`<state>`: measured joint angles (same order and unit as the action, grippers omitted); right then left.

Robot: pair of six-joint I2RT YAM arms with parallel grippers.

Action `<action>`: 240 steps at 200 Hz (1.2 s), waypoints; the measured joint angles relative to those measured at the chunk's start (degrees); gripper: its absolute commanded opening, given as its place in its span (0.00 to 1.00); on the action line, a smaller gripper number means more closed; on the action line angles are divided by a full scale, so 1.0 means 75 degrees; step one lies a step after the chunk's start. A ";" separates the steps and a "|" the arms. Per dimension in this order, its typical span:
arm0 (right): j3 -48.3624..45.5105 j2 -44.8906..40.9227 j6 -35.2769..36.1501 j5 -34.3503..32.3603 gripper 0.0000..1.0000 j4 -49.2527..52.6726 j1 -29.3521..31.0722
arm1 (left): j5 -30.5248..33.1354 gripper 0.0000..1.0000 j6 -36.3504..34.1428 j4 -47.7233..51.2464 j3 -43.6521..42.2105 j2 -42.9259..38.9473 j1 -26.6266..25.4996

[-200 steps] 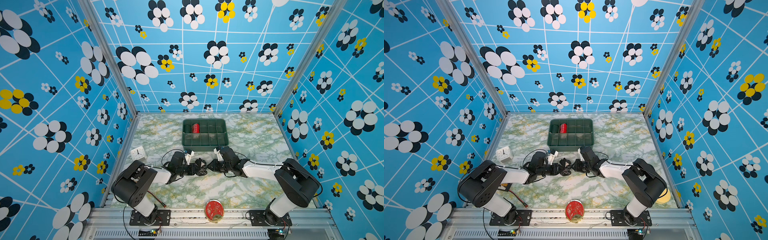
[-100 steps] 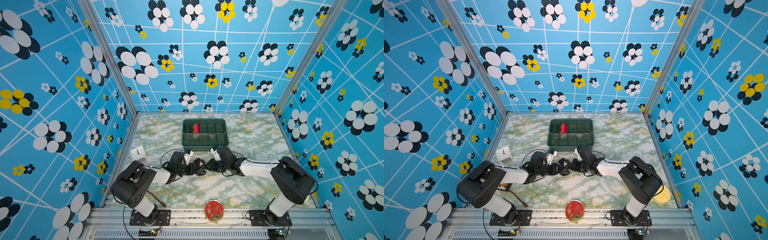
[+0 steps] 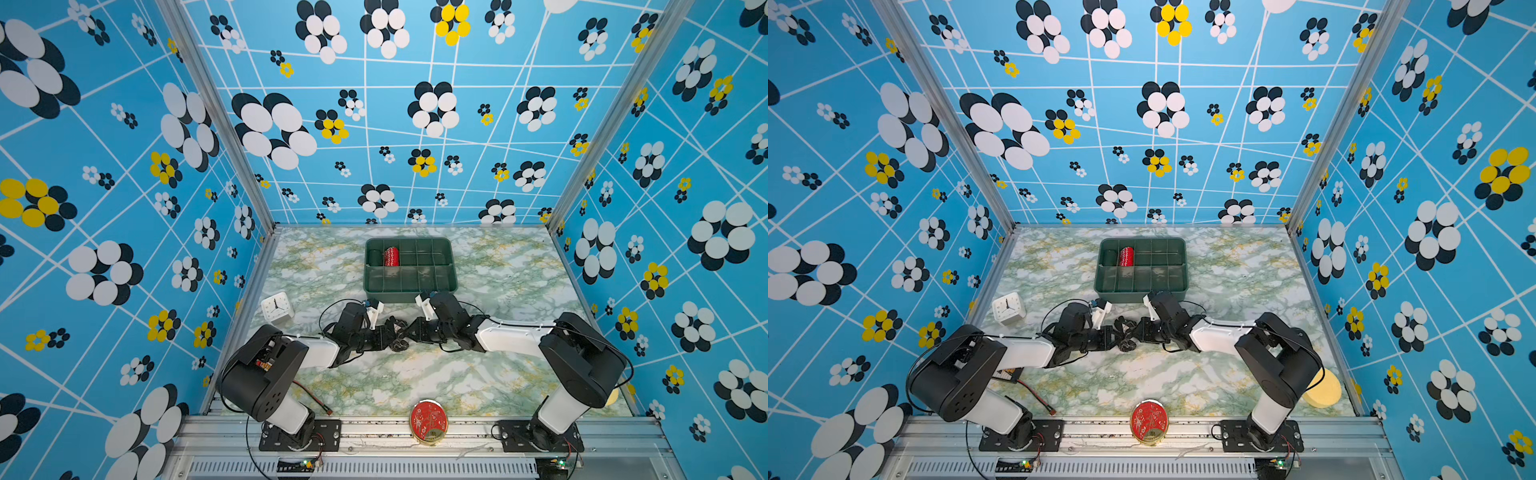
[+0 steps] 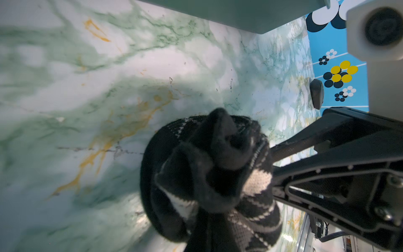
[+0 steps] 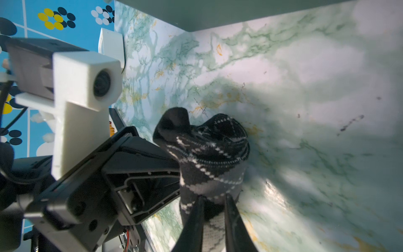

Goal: Roll the socks

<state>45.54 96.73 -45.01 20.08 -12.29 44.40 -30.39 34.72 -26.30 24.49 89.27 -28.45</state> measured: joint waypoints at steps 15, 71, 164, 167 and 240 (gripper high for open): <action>0.0006 0.0000 0.0003 0.0000 0.27 0.0000 0.0009 | 0.0000 0.00 0.0000 0.0017 0.0009 0.0000 0.0000; -0.0012 -0.0055 -0.0041 0.0029 0.43 -0.0052 0.0015 | 0.0000 0.00 0.0000 0.0090 0.0058 0.0020 -0.0009; -0.0137 -0.0157 -0.0102 0.0038 0.47 -0.0230 -0.0044 | -0.0006 0.00 0.0079 -0.0125 -0.0003 0.0096 -0.0009; -0.0137 -0.0157 -0.0114 0.0047 0.47 -0.0230 -0.0044 | -0.0006 0.00 0.0082 -0.0128 -0.0009 0.0096 -0.0009; -0.0268 -0.0111 -0.0160 0.0160 0.47 -0.0344 -0.0271 | -0.0003 0.00 0.0117 -0.0216 -0.0061 0.0102 -0.0009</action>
<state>43.53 95.90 -46.22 21.28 -14.87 42.37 -30.41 35.59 -27.92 24.03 90.04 -28.51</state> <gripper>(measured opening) 0.470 0.045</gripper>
